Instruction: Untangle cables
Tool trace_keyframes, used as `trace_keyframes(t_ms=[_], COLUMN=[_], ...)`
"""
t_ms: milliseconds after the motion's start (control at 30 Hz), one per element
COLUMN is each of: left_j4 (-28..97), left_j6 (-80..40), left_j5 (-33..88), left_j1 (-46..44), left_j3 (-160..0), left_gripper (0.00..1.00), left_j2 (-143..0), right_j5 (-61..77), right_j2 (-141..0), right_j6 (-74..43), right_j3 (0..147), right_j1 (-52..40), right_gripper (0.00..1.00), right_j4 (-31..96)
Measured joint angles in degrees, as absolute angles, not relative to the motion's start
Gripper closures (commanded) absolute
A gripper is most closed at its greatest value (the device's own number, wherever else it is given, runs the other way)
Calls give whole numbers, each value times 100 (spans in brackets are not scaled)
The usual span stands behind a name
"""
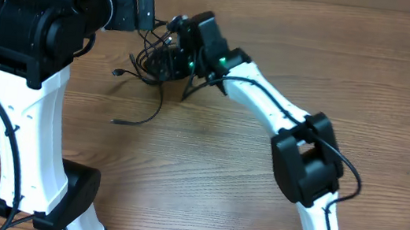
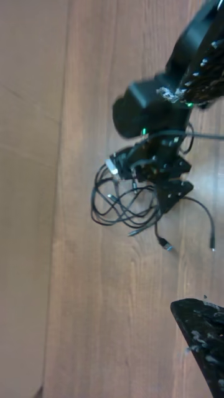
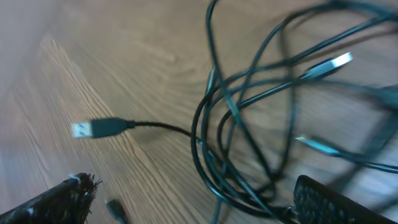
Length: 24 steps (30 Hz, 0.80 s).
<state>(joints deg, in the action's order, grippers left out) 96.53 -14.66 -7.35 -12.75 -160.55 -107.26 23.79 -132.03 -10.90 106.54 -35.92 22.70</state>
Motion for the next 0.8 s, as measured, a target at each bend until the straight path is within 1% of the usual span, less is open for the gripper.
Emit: trace_keyframes(t_ms=[200, 233, 267, 300, 333, 367, 433, 500, 600, 700, 800], left_j4=[9668, 9668, 9668, 9668, 9671, 9671, 9671, 9671, 9671, 9671, 9671], left_j6=[-1461, -1461, -1461, -1461, -1461, -1461, -1461, -1461, -1461, -1459, -1455], left_j5=[-624, -620, -604, -602, -600, -600, -593, -578, -537, -440, -373], left_j1=[-1275, -1275, -1275, -1275, -1275, -1275, -1275, -1275, -1275, -1275, -1275], left_j3=[-16048, -16042, -16035, -16013, -15983, -15961, -15913, -15902, -15902, -15898, -15898], left_gripper=[0, 0, 0, 0, 1, 0, 0, 0, 0, 0, 0], left_j2=[-10726, -10726, -10726, -10726, -10726, -10726, -10726, -10726, -10726, -10726, -10726], right_j5=[2432, 2440, 2453, 2467, 2467, 2467, 2473, 2473, 2279, 1905, 1710], right_j2=[-13550, -13552, -13552, -13552, -13552, -13552, -13552, -13552, -13552, -13552, -13552], right_j6=[-1092, -1087, -1092, -1083, -1059, -1052, -1096, -1120, -1114, -1044, -974], right_j3=[10654, 10654, 10654, 10661, 10661, 10661, 10661, 10661, 10674, 10676, 10687], right_j1=[-3760, -3763, -3763, -3758, -3752, -3745, -3723, -3693, -3664, -3647, -3647], right_gripper=[0, 3, 15, 22, 23, 21, 9, 3, 2, 2, 5], right_j4=[2193, 2206, 2209, 2217, 2239, 2287, 2377, 2386, 2300, 1844, 1284])
